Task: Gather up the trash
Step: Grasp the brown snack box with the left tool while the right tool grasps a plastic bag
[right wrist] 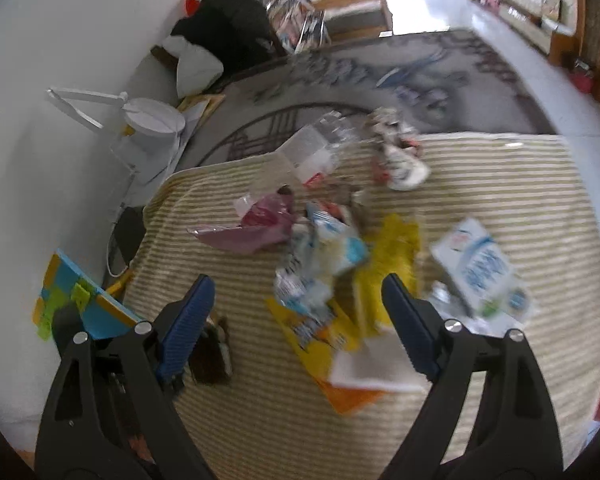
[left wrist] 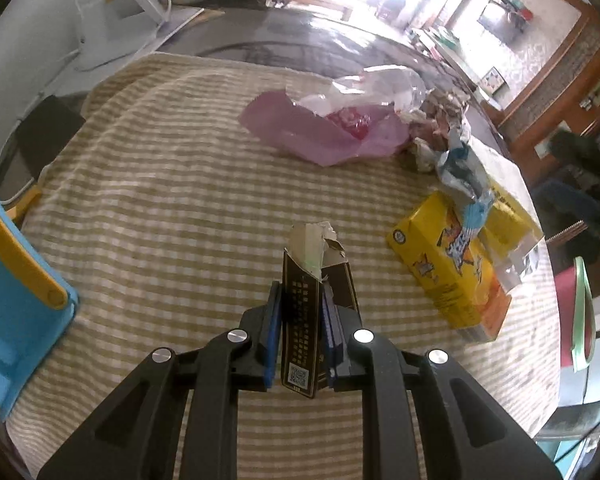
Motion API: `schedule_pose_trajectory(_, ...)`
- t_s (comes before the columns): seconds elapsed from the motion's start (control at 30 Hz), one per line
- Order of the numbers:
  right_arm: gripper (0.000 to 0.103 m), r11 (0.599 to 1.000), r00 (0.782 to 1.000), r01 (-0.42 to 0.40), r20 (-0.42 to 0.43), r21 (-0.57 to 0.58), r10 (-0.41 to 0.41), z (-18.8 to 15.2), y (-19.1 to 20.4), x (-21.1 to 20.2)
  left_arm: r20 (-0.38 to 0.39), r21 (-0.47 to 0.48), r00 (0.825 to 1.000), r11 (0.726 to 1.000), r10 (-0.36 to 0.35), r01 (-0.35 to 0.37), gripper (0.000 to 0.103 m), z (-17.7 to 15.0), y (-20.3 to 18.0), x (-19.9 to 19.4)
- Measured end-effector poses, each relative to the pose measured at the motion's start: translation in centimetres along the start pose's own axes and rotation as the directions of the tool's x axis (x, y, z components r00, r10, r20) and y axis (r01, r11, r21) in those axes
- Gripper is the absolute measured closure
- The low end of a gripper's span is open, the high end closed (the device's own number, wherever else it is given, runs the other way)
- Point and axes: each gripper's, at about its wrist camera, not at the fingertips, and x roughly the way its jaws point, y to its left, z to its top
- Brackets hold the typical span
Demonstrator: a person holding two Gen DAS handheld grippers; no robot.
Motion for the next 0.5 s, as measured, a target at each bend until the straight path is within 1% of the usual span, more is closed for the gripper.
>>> schedule_pose_trajectory(0.03, 0.028, 1.000, 1.000, 0.005, -0.024, 0.014, -0.004, 0.5, 0.0, 1.2, -0.004, 0.003, 1.000, 1.000, -0.005, 0.005, 0.087, -0.3, 0.4, 0.0)
schedule_pose_trajectory(0.07, 0.028, 0.999, 0.999, 0.015, -0.046, 0.029, -0.013, 0.7, -0.1, 2.3, -0.006, 0.004, 1.000, 1.000, -0.009, 0.009, 0.087, -1.7, 1.3, -0.4)
schedule_pose_trajectory(0.13, 0.028, 0.997, 0.996, 0.022, -0.084, 0.071, -0.016, 0.9, -0.5, 4.0, -0.012, -0.005, 1.000, 1.000, -0.023, 0.023, 0.087, -1.8, 1.5, -0.2)
schedule_pose_trajectory(0.17, 0.028, 0.995, 0.995, 0.015, -0.103, 0.094, -0.005, 1.0, -0.7, 4.9, -0.014, -0.007, 1.000, 1.000, -0.026, 0.025, 0.084, -2.3, 1.8, -0.2)
schedule_pose_trajectory(0.2, 0.028, 0.993, 0.992, 0.010, -0.123, 0.115, 0.004, 0.9, -1.0, 5.7, -0.017, -0.009, 1.000, 1.000, -0.026, 0.026, 0.074, -2.6, 1.9, 0.0)
schedule_pose_trajectory(0.27, 0.028, 0.989, 0.990, 0.003, -0.141, 0.147, 0.018, 0.8, -1.5, 6.7, -0.018, -0.015, 1.000, 1.000, -0.021, 0.021, 0.058, -2.7, 1.9, 0.1)
schedule_pose_trajectory(0.3, 0.029, 0.988, 0.990, 0.001, -0.142, 0.155, 0.022, 0.7, -1.7, 7.1, -0.015, -0.014, 1.000, 1.000, -0.020, 0.020, 0.057, -2.5, 1.7, 0.4)
schedule_pose_trajectory(0.37, 0.044, 0.990, 0.990, -0.003, -0.136, 0.140, 0.022, 0.7, -1.5, 7.2, -0.028, 0.011, 0.999, 1.000, -0.018, 0.019, 0.054, -2.6, 1.2, 0.7)
schedule_pose_trajectory(0.4, 0.056, 0.992, 0.991, -0.010, -0.134, 0.123, 0.026, 0.7, -1.2, 6.9, -0.038, 0.022, 0.999, 1.000, -0.011, 0.012, 0.050, -2.7, 1.0, 1.0)
schedule_pose_trajectory(0.43, 0.065, 0.992, 0.990, -0.023, -0.133, 0.121, 0.039, 0.8, -1.2, 6.8, -0.046, 0.026, 0.999, 1.000, -0.003, 0.004, 0.049, -2.8, 0.9, 1.2)
schedule_pose_trajectory(0.47, 0.070, 0.992, 0.990, -0.039, -0.127, 0.124, 0.054, 0.8, -1.2, 6.4, -0.057, 0.029, 0.998, 1.000, 0.002, -0.001, 0.049, -2.9, 0.8, 1.5)
schedule_pose_trajectory(0.5, 0.075, 0.991, 0.991, -0.047, -0.119, 0.125, 0.062, 0.8, -1.2, 6.2, -0.063, 0.028, 0.998, 1.000, 0.001, 0.001, 0.051, -2.9, 0.8, 1.6)
